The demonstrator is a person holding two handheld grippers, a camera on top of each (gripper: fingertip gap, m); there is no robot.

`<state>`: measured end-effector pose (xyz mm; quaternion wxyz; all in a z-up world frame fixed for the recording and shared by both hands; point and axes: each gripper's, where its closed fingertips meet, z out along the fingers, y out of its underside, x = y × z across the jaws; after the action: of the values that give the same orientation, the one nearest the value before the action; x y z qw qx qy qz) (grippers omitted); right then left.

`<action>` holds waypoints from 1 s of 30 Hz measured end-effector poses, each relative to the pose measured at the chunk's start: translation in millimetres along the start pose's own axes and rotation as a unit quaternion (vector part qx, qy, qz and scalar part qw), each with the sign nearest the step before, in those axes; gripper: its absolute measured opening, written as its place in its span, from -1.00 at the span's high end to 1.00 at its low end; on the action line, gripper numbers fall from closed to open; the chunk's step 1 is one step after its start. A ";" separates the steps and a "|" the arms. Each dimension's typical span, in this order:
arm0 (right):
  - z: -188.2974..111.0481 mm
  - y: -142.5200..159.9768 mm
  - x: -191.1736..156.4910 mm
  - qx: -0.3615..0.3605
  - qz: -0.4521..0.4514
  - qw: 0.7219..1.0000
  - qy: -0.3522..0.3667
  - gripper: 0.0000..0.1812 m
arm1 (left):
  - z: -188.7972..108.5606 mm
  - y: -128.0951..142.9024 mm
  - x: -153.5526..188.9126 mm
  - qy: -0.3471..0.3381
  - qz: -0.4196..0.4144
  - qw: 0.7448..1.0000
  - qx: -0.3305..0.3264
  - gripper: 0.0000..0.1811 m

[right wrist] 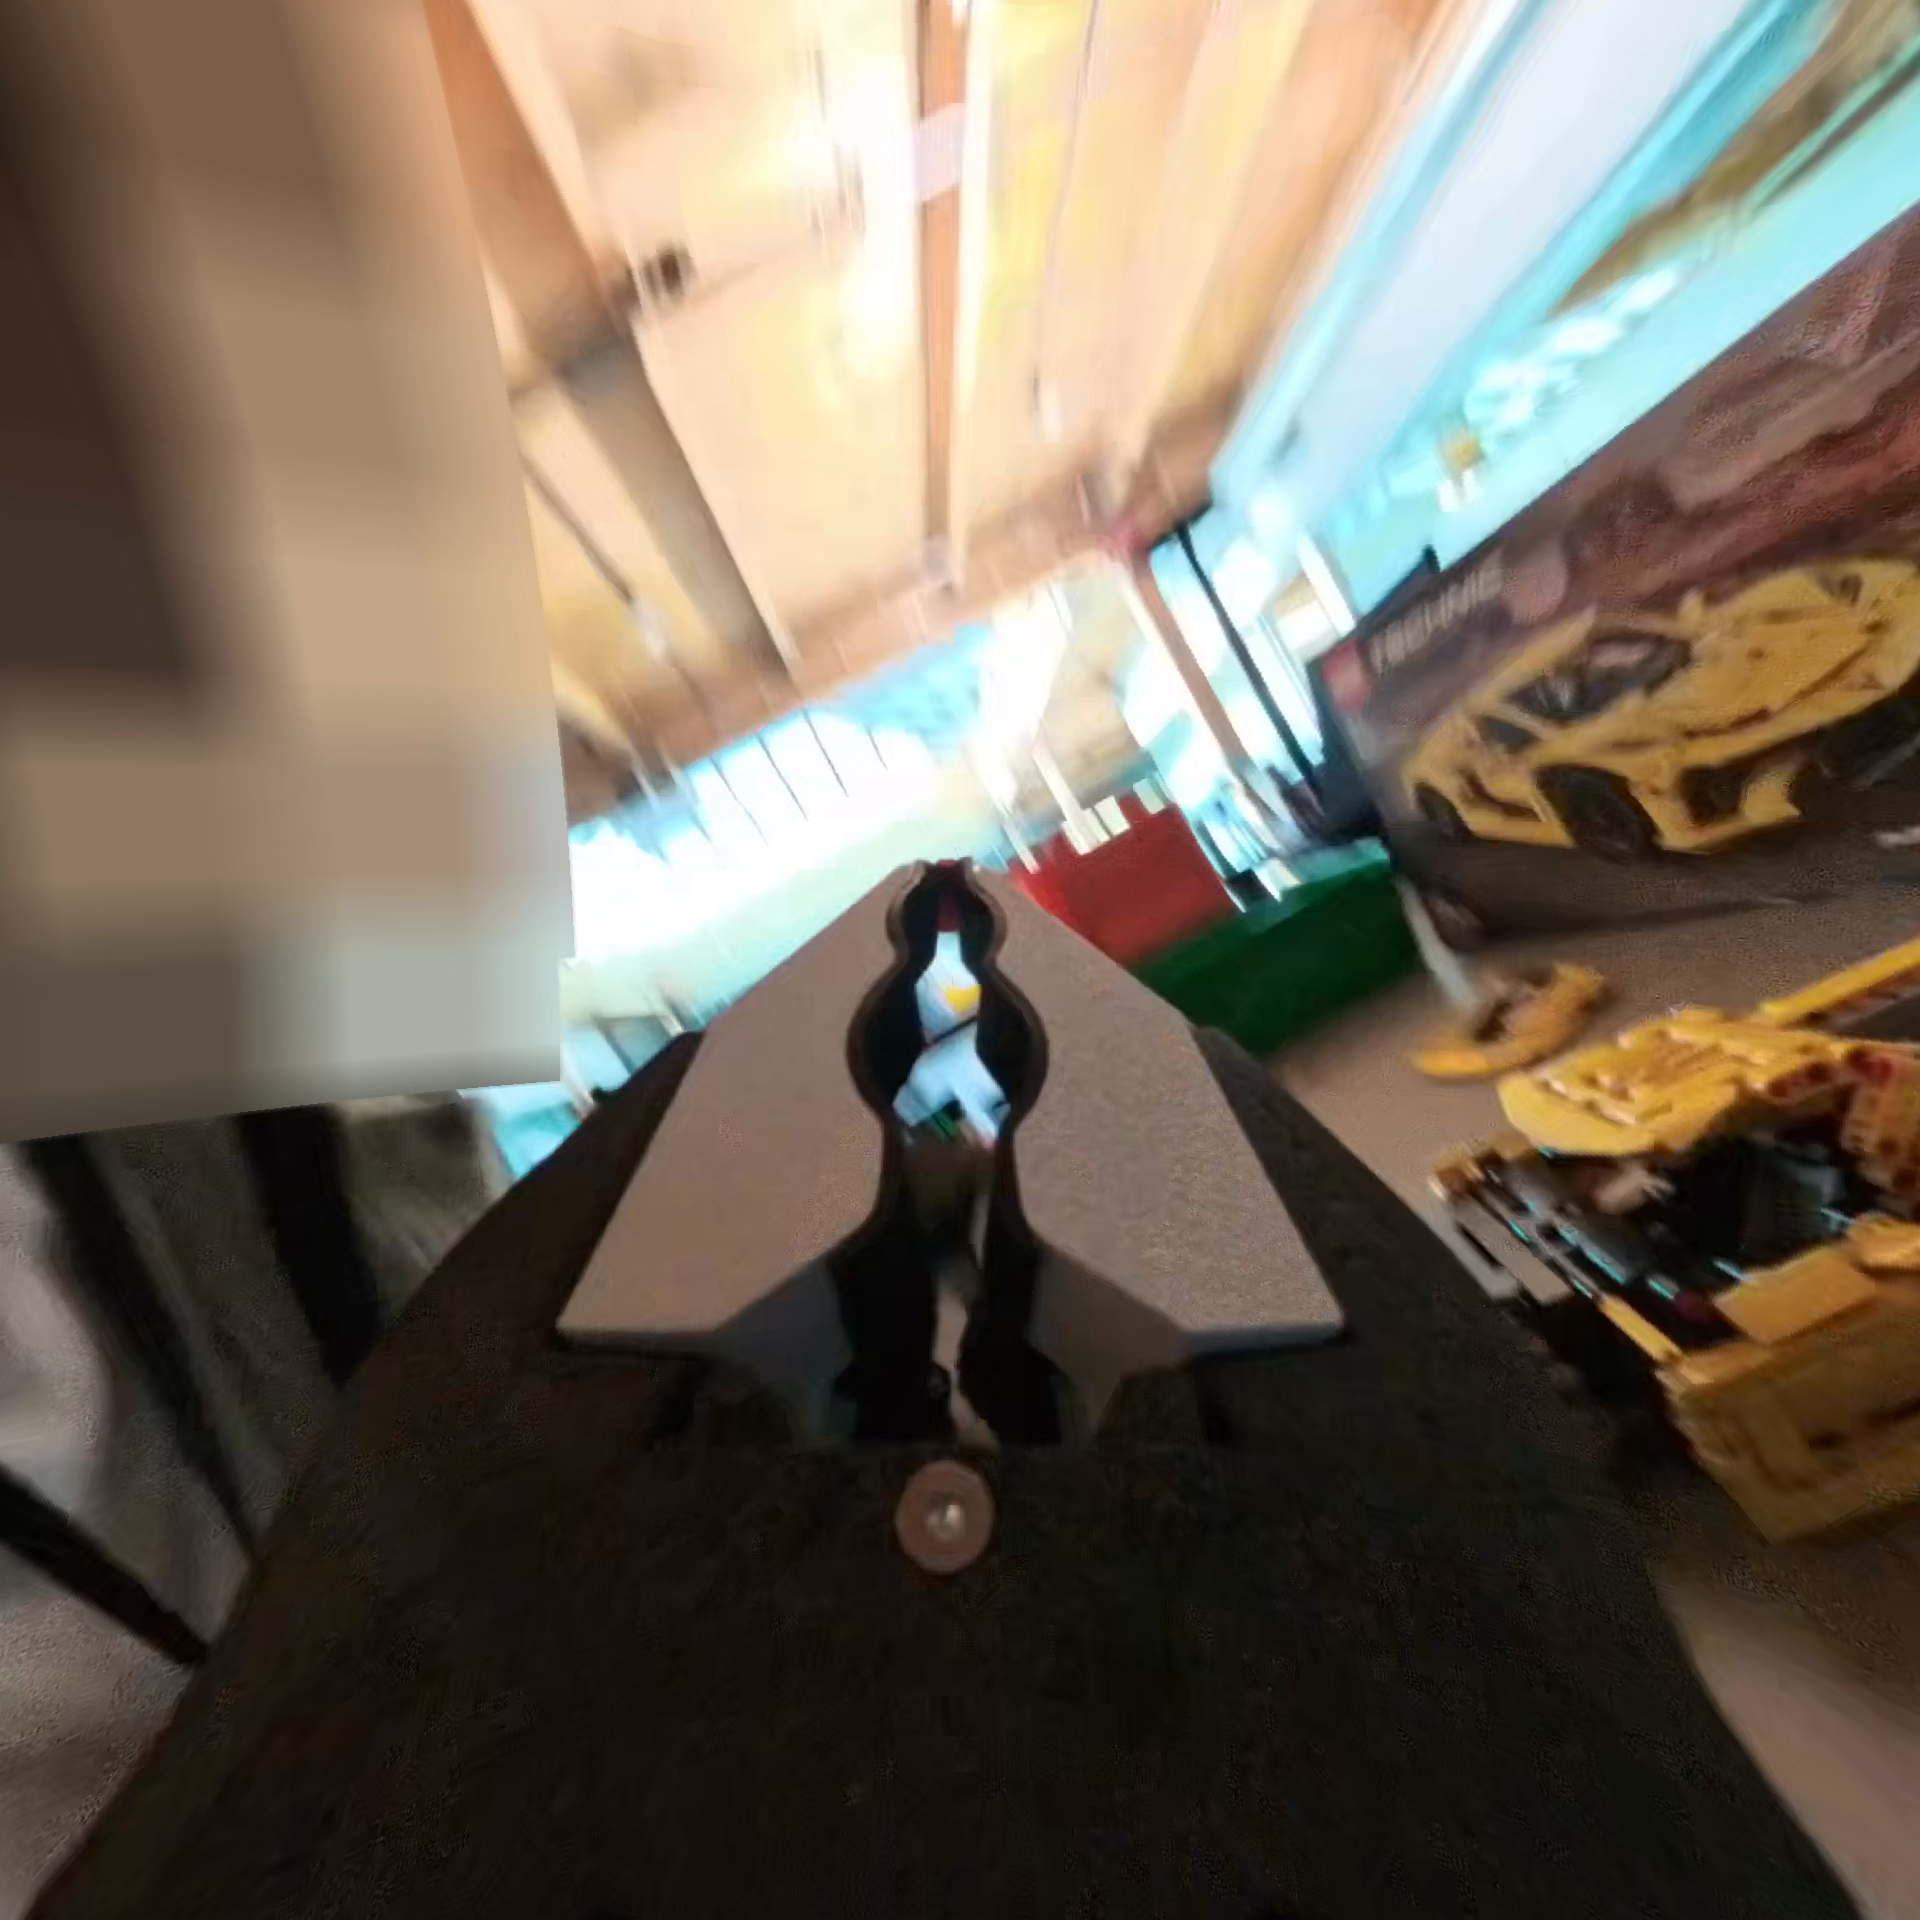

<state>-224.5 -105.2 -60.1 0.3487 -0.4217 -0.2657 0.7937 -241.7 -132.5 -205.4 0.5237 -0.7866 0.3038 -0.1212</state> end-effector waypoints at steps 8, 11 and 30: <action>-116.9 -55.0 120.5 -0.242 -0.221 0.870 0.368 0.97 | -6.6 -22.2 16.1 0.040 0.007 0.997 0.059 0.93; -215.6 -86.4 155.0 -0.331 -0.235 0.739 0.538 0.97 | -3.1 -18.5 16.0 0.052 -0.001 0.997 0.054 0.93; -222.7 -108.6 59.5 0.066 -0.214 0.845 0.485 0.81 | 176.7 -83.1 5.1 0.196 -0.115 0.963 -0.143 0.92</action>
<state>-22.3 36.4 -123.2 0.6215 -0.6614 -0.0930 0.4094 -118.5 19.1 -206.1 0.3183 -0.8438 0.3226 -0.2875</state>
